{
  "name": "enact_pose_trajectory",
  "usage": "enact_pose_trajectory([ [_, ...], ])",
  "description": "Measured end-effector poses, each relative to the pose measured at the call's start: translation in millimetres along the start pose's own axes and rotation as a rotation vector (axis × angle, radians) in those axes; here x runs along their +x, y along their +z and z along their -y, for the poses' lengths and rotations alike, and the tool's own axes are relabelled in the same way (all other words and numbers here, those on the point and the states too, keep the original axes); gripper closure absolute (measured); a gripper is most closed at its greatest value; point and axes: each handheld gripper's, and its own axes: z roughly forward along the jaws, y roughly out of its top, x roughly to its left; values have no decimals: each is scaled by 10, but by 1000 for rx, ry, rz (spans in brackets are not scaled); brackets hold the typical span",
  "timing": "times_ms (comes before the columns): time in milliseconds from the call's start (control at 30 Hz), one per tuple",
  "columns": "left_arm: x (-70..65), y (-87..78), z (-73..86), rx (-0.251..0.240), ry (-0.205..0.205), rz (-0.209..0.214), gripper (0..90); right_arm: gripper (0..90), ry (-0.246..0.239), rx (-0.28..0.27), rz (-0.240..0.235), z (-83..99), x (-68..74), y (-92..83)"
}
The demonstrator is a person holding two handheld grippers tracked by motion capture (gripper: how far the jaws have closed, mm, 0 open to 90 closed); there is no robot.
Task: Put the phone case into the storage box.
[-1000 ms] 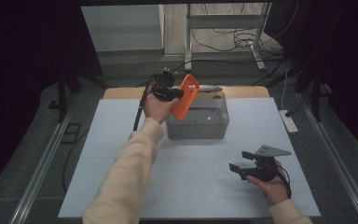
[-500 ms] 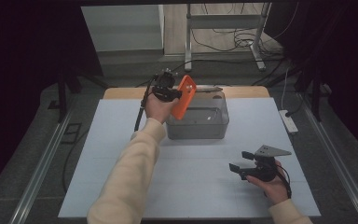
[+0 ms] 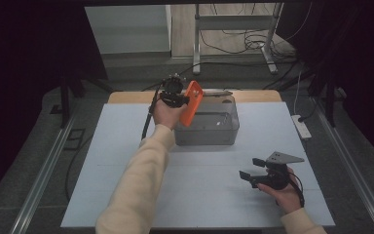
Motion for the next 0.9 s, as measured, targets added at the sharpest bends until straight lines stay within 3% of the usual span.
enact_pose_trajectory([
  [333,22,36,32,5,-35,-26,795,180,-2,2,-2,0,3,8],
  [900,60,95,82,13,-60,-52,795,180,-2,3,-4,-1,8,11],
])
